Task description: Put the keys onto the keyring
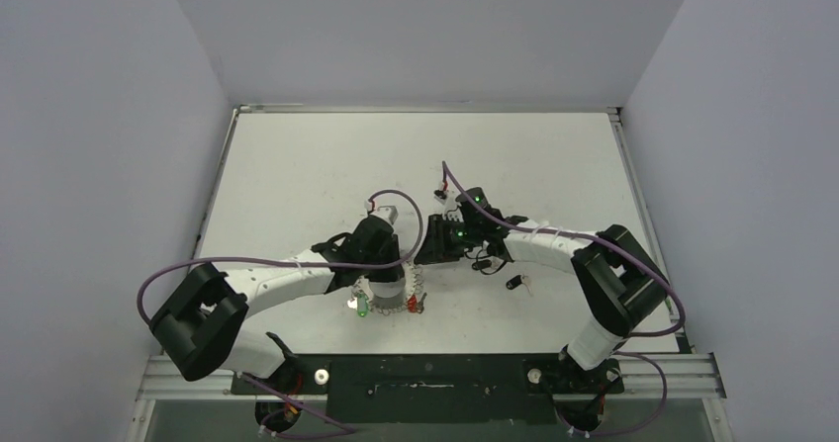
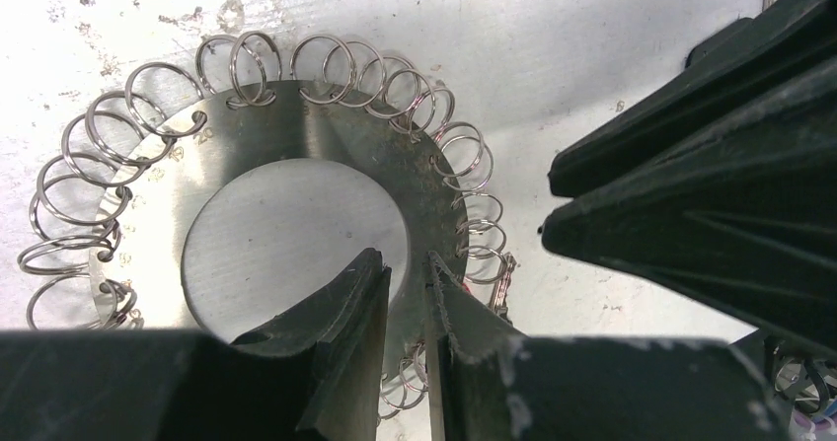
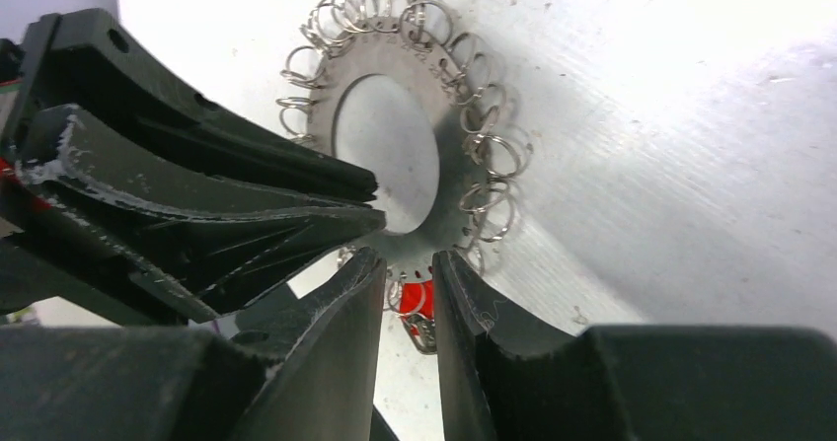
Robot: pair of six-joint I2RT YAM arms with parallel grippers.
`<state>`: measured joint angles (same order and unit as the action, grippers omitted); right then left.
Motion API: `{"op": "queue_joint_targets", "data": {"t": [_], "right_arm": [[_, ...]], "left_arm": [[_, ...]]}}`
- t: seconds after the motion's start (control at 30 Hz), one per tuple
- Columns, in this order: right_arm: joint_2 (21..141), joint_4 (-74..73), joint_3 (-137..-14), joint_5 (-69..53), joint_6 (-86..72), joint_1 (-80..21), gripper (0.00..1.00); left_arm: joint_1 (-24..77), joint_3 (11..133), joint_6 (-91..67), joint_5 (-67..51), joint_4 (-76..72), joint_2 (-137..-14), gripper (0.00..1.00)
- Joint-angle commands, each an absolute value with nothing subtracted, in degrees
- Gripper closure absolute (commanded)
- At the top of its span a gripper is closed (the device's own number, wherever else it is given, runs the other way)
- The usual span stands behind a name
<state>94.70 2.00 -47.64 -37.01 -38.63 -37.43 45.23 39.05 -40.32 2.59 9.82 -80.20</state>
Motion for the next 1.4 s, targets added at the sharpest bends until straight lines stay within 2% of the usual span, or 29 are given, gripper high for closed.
{"op": "queue_joint_targets", "data": {"t": [0.0,0.4,0.8,1.37], "right_arm": [[94.0,-4.4,-50.5,-32.3,-33.6,-36.9,0.73],[99.8,-1.8,-50.4,-32.9,-36.0,-37.0,0.71],[103.5,8.7,-52.8,-36.6,-42.9,-38.1,0.66],[97.1,-4.0,-53.3,-31.0,-36.7,-36.4,0.64]], "left_arm": [[45.3,38.3,-41.4,3.5,6.4,-77.7,0.81],[45.1,35.3,-41.7,6.0,4.3,-72.6,0.83],[43.6,26.1,-44.0,7.2,-6.9,-63.4,0.87],[42.6,17.8,-36.7,3.2,-26.8,-62.2,0.91]]}}
